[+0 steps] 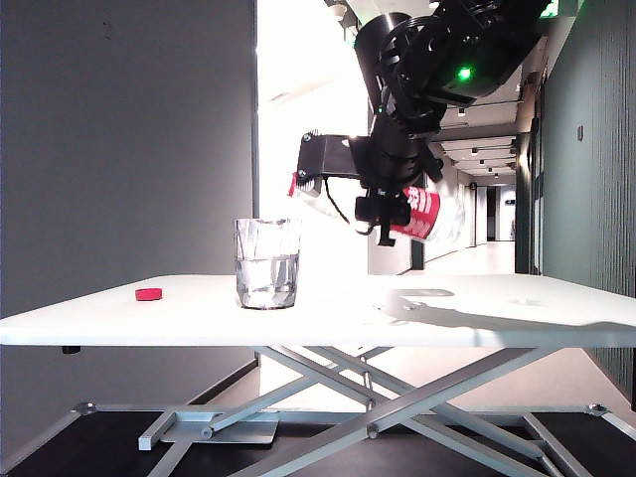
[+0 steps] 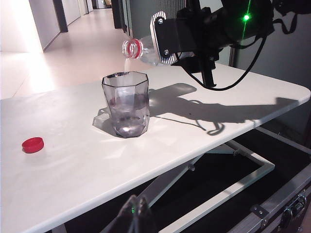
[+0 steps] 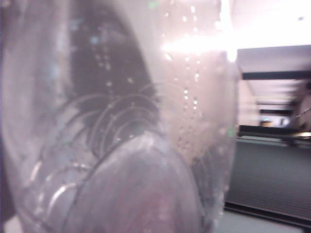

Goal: Pick up the mineral water bottle on the table and pour water into the mug until it's half full.

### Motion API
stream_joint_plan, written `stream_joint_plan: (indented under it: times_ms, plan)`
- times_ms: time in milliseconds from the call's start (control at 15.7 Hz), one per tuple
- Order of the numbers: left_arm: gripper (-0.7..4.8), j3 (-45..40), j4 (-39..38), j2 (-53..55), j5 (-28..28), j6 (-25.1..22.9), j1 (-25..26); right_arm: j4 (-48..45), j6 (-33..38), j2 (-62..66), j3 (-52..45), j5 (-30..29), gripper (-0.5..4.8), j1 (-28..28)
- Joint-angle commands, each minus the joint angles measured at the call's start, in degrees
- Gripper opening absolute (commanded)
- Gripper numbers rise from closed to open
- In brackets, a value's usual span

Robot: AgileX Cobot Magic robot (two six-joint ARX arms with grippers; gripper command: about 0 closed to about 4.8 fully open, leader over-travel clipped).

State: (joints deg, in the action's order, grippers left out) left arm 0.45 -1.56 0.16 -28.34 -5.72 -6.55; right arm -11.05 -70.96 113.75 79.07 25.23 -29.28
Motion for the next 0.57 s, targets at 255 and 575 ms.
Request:
stream_joint_plan:
  times_ms: [255,575]
  plan:
    - [-0.04,0.13,0.04,0.04,-0.20,-0.55,0.02,1.49,24.46,-2.71,0.59,-9.42,2.10,-0.44]
    - [-0.04,0.13,-0.98,0.04,-0.20,-1.36,0.02,0.46,45.09,-5.11,0.57,-25.94,2.11,3.28]
